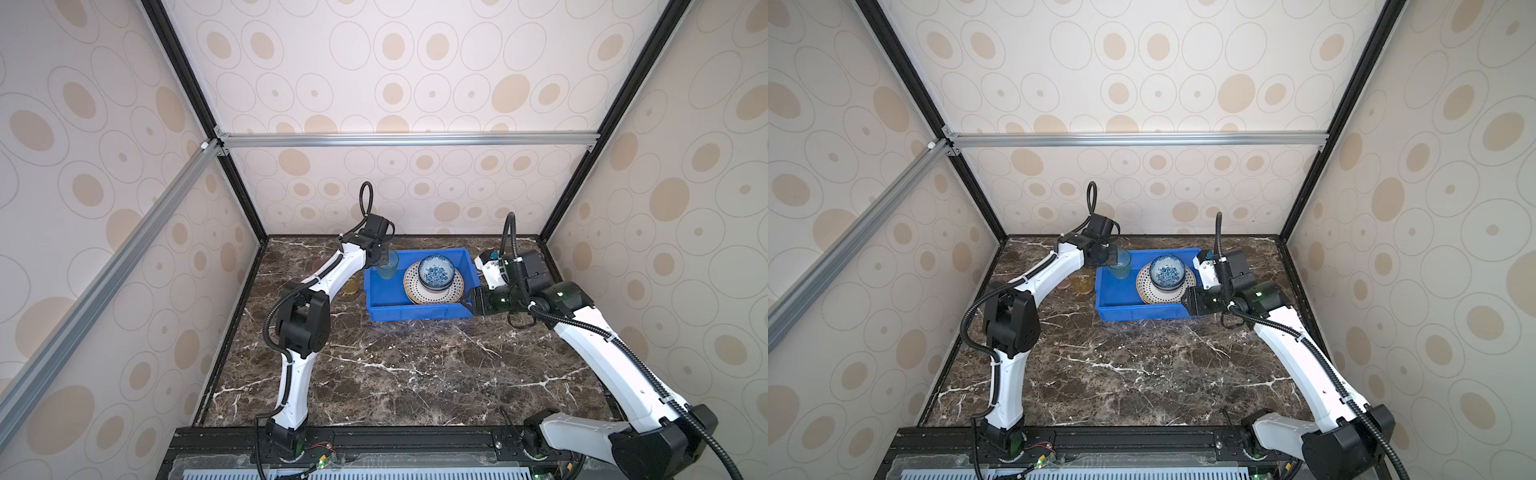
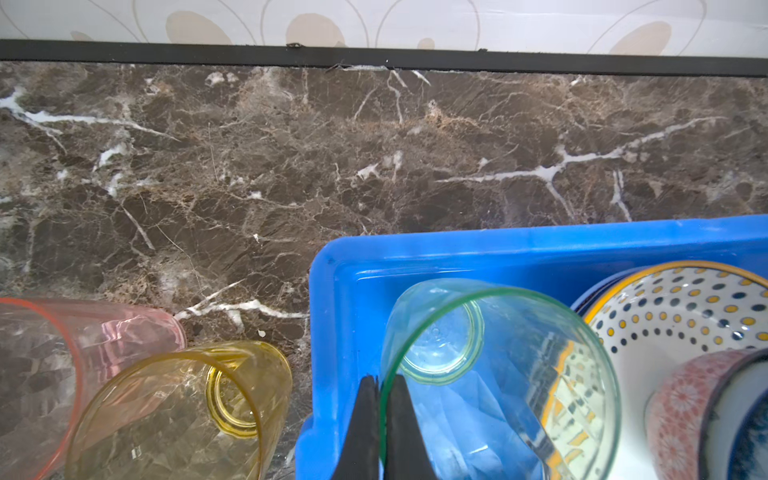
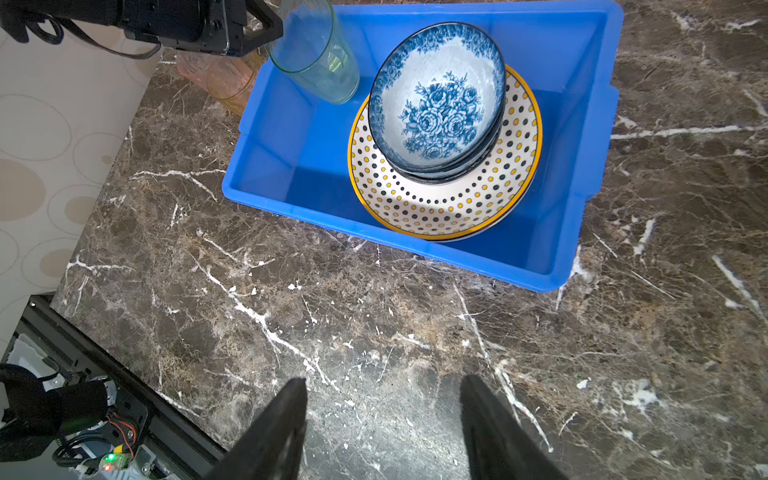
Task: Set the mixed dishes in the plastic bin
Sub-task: 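Lift the green cup and carry it over the bin with the left gripper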
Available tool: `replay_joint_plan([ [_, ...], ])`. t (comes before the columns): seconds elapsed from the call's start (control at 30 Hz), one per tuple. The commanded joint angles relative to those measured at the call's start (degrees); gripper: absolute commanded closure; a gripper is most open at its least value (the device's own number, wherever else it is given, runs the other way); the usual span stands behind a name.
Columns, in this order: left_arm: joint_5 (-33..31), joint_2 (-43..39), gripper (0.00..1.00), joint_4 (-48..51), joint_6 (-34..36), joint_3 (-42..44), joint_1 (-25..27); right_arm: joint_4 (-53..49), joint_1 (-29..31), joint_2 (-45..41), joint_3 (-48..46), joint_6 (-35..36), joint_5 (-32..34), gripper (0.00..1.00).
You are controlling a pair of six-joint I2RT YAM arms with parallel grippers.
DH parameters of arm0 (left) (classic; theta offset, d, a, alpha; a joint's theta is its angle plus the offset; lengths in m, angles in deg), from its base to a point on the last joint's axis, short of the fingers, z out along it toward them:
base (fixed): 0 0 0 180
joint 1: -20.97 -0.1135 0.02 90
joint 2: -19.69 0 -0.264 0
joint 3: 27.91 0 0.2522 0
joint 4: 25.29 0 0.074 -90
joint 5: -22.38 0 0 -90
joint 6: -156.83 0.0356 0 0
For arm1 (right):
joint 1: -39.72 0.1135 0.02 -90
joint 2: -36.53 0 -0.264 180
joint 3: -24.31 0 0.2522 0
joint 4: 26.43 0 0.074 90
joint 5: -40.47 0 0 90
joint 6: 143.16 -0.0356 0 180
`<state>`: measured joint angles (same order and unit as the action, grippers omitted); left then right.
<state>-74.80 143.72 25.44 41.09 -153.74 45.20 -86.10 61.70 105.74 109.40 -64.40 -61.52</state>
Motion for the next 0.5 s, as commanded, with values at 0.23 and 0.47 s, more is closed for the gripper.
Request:
replay_joint_plan([
  [0.23,-2.44,2.04,1.0,0.53,-1.07,-4.07,0.29,-0.89,0.61,1.27,0.18,0.24,-0.18,0.38],
  [0.47,-2.92,3.82,1.0,1.96,-0.98,-5.94,0.29,-0.67,0.61,1.85,0.34,0.35,-0.4,0.38],
])
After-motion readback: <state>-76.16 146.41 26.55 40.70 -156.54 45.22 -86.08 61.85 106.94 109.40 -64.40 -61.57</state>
